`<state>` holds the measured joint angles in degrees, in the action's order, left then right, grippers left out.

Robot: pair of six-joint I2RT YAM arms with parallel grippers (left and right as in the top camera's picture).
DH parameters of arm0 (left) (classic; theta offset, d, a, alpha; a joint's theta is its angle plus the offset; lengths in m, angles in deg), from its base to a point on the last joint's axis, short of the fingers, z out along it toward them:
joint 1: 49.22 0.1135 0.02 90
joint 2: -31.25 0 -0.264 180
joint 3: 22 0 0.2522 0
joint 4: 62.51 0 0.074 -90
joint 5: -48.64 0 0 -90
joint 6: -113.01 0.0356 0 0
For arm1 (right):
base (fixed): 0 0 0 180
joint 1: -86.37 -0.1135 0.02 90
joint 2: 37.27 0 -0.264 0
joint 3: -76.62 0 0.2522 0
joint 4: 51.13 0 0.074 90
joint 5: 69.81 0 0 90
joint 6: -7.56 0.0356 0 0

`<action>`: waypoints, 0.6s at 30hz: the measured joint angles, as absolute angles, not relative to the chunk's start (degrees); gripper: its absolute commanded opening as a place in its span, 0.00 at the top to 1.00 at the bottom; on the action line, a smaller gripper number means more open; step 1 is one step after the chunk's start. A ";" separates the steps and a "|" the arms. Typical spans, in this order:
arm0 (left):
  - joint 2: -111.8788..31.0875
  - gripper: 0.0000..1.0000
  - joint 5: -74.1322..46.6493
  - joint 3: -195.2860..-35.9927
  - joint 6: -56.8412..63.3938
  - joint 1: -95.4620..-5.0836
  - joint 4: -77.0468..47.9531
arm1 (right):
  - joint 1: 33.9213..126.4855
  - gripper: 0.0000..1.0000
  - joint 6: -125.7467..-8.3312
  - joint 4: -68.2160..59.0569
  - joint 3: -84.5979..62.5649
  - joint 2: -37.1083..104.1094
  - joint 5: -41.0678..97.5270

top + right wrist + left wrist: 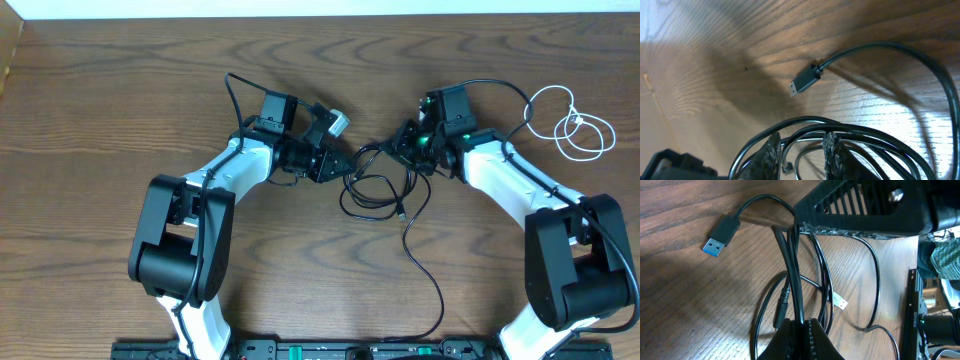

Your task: Untangle cables

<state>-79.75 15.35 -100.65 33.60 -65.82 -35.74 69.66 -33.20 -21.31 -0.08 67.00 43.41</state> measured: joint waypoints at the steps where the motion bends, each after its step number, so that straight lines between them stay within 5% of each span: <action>1: -79.75 0.92 15.35 -100.65 33.60 -65.82 -35.74 | 69.42 0.76 -33.12 -21.53 -0.08 67.00 42.64; 18: -79.75 0.92 15.35 -100.65 33.60 -65.82 -35.74 | 68.94 0.82 -30.80 -26.12 -0.06 67.00 34.14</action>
